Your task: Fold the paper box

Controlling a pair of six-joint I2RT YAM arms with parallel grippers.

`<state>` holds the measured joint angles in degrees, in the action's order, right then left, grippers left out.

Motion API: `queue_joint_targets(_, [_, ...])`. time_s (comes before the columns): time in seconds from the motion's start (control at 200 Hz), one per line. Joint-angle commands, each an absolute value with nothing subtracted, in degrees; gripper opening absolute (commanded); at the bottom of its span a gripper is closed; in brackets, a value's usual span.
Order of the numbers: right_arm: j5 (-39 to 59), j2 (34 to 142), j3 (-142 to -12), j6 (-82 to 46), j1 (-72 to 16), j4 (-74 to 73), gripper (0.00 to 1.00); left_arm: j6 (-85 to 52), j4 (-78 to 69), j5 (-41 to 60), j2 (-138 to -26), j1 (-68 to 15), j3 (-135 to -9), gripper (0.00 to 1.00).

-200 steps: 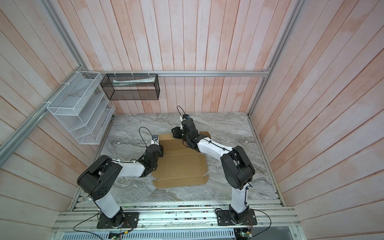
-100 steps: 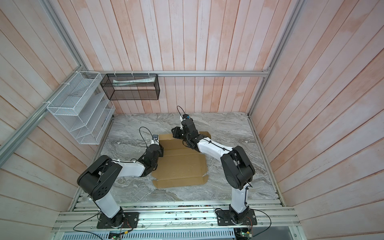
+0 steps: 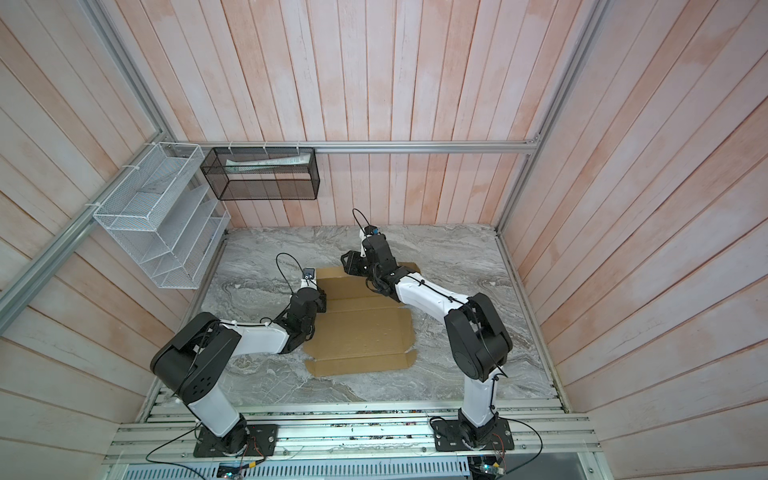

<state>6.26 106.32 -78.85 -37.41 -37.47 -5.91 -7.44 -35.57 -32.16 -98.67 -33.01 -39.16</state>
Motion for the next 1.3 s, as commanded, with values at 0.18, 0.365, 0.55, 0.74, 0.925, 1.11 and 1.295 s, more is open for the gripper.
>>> queue_joint_targets(0.18, [1.9,101.3,-81.2,-31.5,-37.8,0.1,0.56,-8.7,-36.7,-33.3,-96.9,-33.1,-38.0,0.08])
queue_joint_targets(0.365, [-0.7,97.8,-80.2,-28.4,-37.8,1.7,0.60,-8.8,-37.1,-33.2,-96.2,-33.1,-37.2,0.04])
queue_joint_targets(0.55, [-2.5,94.0,-79.1,-25.8,-37.5,5.2,0.64,-8.9,-37.3,-33.0,-95.2,-33.0,-36.4,0.01])
queue_joint_targets(0.74, [-2.9,89.1,-75.5,-25.4,-35.9,7.6,0.68,-9.3,-36.9,-33.2,-93.7,-33.0,-35.7,0.00])
queue_joint_targets(0.925, [-2.1,84.8,-71.5,-26.3,-32.9,9.1,0.70,-10.2,-36.2,-33.1,-93.3,-33.0,-35.2,0.00])
queue_joint_targets(1.11, [1.8,81.7,-66.7,-28.9,-28.3,8.1,0.72,-10.9,-36.2,-32.6,-93.1,-33.0,-34.8,0.00])
queue_joint_targets(1.295, [5.0,81.1,-64.2,-30.0,-25.8,7.7,0.72,-10.9,-36.3,-32.5,-93.0,-32.9,-34.6,0.00])
